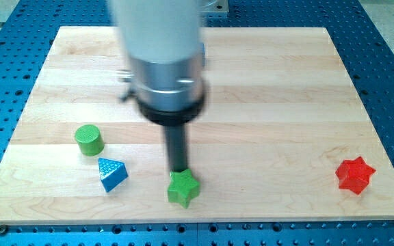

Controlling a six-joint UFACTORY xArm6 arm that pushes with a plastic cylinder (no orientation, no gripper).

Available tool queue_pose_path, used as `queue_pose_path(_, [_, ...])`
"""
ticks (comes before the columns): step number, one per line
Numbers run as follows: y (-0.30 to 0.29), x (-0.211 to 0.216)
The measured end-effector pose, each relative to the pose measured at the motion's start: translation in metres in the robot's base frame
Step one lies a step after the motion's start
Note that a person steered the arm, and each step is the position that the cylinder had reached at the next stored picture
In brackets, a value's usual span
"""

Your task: Place the triangle at the bottom left corner of the board

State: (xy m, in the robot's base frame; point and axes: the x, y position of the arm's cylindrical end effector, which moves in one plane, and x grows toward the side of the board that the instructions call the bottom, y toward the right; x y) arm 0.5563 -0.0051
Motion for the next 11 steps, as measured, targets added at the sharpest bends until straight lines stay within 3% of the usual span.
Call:
queue_pose_path(1, [-0.011, 0.0])
queue_pose_path(4, [-0.137, 0.002])
queue_pose_path(6, [-0.13, 0.032])
queue_pose_path(11, [-0.208, 0.032])
